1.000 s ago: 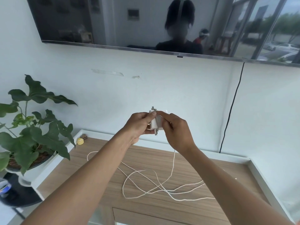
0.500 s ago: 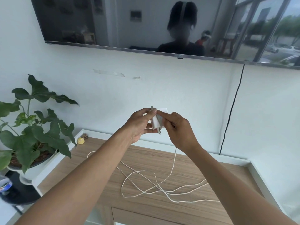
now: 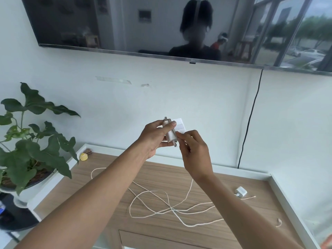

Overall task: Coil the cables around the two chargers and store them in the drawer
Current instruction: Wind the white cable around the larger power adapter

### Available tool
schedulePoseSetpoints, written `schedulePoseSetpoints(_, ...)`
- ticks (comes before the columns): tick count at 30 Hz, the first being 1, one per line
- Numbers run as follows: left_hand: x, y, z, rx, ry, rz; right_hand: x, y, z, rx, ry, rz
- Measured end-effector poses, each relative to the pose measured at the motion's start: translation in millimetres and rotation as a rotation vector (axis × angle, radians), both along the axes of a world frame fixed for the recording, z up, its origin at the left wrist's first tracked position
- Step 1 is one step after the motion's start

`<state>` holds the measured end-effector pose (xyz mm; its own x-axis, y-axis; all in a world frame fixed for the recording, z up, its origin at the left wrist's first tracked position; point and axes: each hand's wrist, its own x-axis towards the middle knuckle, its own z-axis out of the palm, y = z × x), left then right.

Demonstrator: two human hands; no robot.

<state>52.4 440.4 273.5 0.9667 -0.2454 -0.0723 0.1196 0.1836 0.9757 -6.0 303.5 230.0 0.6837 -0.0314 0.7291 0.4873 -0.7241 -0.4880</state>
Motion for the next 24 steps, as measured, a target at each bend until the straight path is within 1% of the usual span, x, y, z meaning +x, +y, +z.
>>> schedulePoseSetpoints(2, 0.2, -1.4, -1.6, 0.033, -0.025, 0.019, -1.0, 0.1, -0.2, -0.001, -0.001, 0.027)
schedulePoseSetpoints(4, 0.6, -0.4, -1.8, 0.042, -0.049, 0.032, -3.9, 1.4, -0.6, 0.056, 0.014, 0.053)
schedulePoseSetpoints(5, 0.9, 0.6, -0.9, 0.033, -0.054, 0.033, -5.6, 1.8, -1.7, 0.125, 0.051, 0.054)
schedulePoseSetpoints(9, 1.4, 7.0, 4.6, -0.002, -0.080, -0.019, -8.6, 1.3, -11.3, 0.476, 0.321, 0.094)
schedulePoseSetpoints(12, -2.0, 8.9, 5.1, 0.010, -0.098, -0.108, -6.1, -0.4, -10.4, 0.603, 0.372, 0.171)
schedulePoseSetpoints(15, -3.4, 11.5, 5.9, 0.007, -0.104, -0.169, -1.8, -2.5, -6.3, 0.651, 0.385, 0.236)
schedulePoseSetpoints(19, -3.3, 16.3, 9.7, 0.026, -0.105, -0.225, 1.8, -5.5, -7.7, 0.681, 0.466, 0.259)
schedulePoseSetpoints(22, -4.7, 18.9, 11.7, 0.028, -0.126, -0.287, 6.7, -10.0, -9.8, 0.647, 0.543, 0.229)
schedulePoseSetpoints(24, -4.9, 22.2, 13.8, 0.052, -0.139, -0.341, 10.0, -14.2, -8.7, 0.544, 0.586, 0.216)
